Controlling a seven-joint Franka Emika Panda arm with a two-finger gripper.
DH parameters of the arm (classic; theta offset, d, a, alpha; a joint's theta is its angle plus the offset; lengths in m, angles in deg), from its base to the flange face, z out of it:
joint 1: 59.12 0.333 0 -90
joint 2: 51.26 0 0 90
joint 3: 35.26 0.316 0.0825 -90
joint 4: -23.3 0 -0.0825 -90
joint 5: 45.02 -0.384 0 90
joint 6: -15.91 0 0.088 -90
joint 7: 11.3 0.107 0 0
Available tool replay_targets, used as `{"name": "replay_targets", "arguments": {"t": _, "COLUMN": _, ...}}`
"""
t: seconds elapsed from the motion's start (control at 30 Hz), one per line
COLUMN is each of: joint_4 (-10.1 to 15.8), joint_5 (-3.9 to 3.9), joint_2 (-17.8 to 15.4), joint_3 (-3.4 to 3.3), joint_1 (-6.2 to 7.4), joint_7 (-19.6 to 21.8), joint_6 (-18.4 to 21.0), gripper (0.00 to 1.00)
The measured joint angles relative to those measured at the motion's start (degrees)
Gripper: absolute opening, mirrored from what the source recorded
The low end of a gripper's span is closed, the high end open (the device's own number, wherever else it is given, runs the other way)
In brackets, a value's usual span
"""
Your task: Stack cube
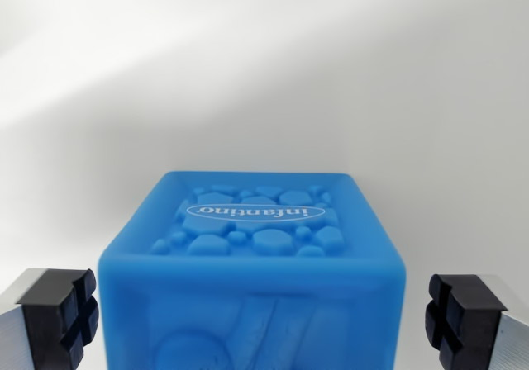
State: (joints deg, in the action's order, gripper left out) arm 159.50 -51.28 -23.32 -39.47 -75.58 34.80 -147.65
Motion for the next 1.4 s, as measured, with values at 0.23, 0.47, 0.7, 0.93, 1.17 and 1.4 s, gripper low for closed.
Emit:
{"name": "replay_targets", "arguments": {"t": 0.23, "joint_4": -0.3, "joint_5": 0.00, "joint_2": 0.8, "joint_3": 0.31, "joint_1": -0.28, "joint_7": 0.0, "joint_6": -0.7, "gripper": 0.00}}
{"name": "replay_targets", "arguments": {"t": 0.47, "joint_4": -0.3, "joint_5": 0.00, "joint_2": 0.8, "joint_3": 0.33, "joint_1": -0.29, "joint_7": 0.0, "joint_6": -0.7, "gripper": 0.00}}
{"name": "replay_targets", "arguments": {"t": 0.7, "joint_4": -0.3, "joint_5": 0.00, "joint_2": 0.8, "joint_3": 0.33, "joint_1": -0.29, "joint_7": 0.0, "joint_6": -0.7, "gripper": 0.00}}
{"name": "replay_targets", "arguments": {"t": 0.93, "joint_4": -0.3, "joint_5": 0.00, "joint_2": 0.8, "joint_3": 0.34, "joint_1": -0.29, "joint_7": 0.0, "joint_6": -0.7, "gripper": 0.00}}
{"name": "replay_targets", "arguments": {"t": 1.17, "joint_4": -0.3, "joint_5": 0.00, "joint_2": 0.8, "joint_3": 0.34, "joint_1": -0.29, "joint_7": 0.0, "joint_6": -0.7, "gripper": 0.00}}
{"name": "replay_targets", "arguments": {"t": 1.4, "joint_4": -0.3, "joint_5": 0.00, "joint_2": 0.8, "joint_3": 0.34, "joint_1": -0.28, "joint_7": 0.0, "joint_6": -0.7, "gripper": 0.00}}
